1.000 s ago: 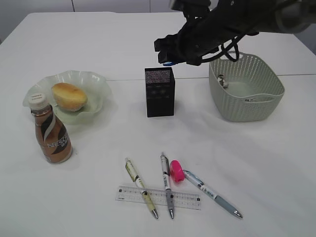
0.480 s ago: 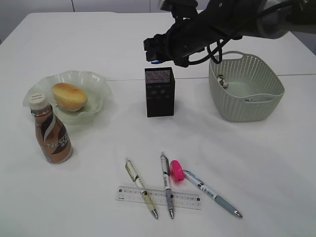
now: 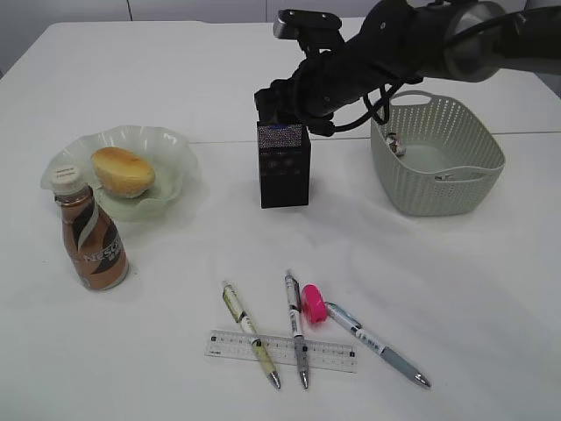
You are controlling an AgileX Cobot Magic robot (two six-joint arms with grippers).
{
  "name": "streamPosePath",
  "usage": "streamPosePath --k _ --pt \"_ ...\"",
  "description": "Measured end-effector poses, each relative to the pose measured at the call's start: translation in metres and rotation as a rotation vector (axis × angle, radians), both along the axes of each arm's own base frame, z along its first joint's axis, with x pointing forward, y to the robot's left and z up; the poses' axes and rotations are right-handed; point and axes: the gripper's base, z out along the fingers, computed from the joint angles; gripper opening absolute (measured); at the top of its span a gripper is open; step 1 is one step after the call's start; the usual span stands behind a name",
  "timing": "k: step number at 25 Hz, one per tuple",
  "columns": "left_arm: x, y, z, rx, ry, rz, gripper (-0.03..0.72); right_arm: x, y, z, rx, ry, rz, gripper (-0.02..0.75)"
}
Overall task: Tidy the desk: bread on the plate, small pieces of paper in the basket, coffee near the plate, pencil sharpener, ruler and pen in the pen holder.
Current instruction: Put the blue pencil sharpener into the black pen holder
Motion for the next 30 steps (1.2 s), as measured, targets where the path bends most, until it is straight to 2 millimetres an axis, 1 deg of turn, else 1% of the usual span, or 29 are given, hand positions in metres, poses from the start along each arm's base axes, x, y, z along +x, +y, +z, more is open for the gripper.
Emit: streamPosePath --k 18,20,22,25,27,30 --pt "0.0000 0.0000 0.0000 0.000 0.000 0.000 0.414 0.0007 -0.0024 -0.0051 -0.070 -0.016 0.027 0.376" --pt "0.0000 -0.0002 0.0001 -0.003 0.000 0.000 0.414 0.0008 -0.0028 -0.0053 -0.078 -0.019 0.029 0.394" --pt "-0.0001 -0.0010 0.0002 -0.012 0.002 0.000 0.414 0.0006 -0.0028 -0.0054 -0.079 -0.016 0.029 0.429" --pt "-0.0003 -0.0022 0.0005 -0.026 0.003 0.001 0.414 0.0006 -0.0029 -0.0055 -0.081 -0.017 0.030 0.520" --pt "-0.0003 -0.0024 0.0006 -0.028 0.004 0.001 0.414 0.0006 -0.0029 -0.0055 -0.081 -0.017 0.030 0.543" --pt "-0.0003 -0.0024 0.0006 -0.028 0.004 0.001 0.414 0.0005 -0.0029 -0.0056 -0.080 -0.015 0.029 0.552"
